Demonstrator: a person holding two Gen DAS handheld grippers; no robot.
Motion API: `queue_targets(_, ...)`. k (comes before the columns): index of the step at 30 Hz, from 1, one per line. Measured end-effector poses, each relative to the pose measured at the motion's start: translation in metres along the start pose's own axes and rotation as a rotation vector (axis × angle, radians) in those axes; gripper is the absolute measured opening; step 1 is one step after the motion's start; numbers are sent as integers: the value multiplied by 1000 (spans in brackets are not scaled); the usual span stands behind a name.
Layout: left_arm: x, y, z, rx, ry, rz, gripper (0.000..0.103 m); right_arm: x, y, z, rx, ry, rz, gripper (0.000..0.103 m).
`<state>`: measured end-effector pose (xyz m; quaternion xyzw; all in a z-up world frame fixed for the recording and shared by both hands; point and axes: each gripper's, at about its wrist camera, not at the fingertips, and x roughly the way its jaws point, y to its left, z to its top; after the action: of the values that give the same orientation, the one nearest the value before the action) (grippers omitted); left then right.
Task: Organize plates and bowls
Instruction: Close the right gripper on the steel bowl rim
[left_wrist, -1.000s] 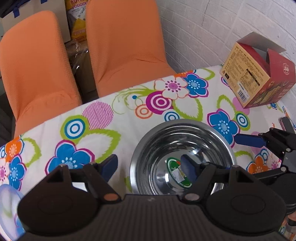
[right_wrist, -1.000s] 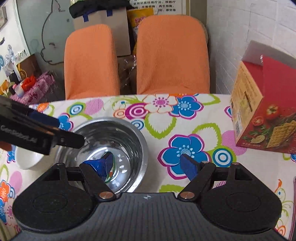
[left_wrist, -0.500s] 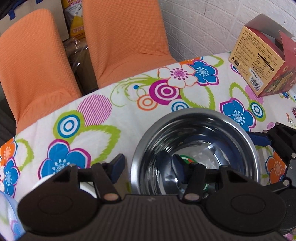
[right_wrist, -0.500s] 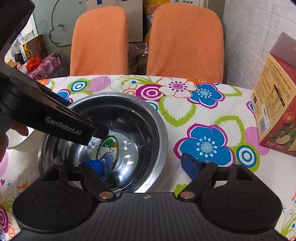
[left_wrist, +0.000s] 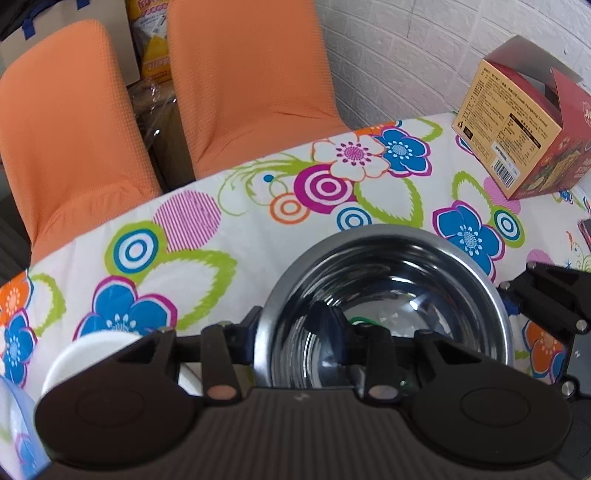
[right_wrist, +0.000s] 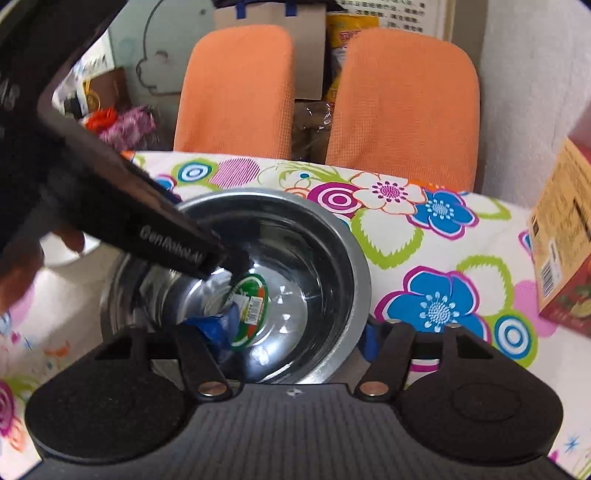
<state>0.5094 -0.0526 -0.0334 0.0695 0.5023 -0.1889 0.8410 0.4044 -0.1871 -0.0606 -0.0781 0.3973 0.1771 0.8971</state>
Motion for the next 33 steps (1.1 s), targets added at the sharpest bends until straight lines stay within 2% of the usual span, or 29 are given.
queue_targets(4,-22,-7,-10,-27,-20,-4,31,-12,0,-5,48,-7,31,45)
queue_targets(7,-47,-20,-25,-35,-52,-2,30,-31,7,-12,37,-29,22,45)
queue_targets(11,-77,-40,-57,-40,-75,2,29,-66,19,-29,47,-56,41,49)
queue_targets(20,-126,-75,-136,-42,-73,-16,29,-136,50,-79,39,-54,69,50)
queue_targets(27,-136,-84,-193,-34,-28,-43,29,-165,74,-120,44,-17,108,52)
queue_targets(33,-127,-73,-221,-67,22,-69,29,-167,94,-144,44,18,136,52)
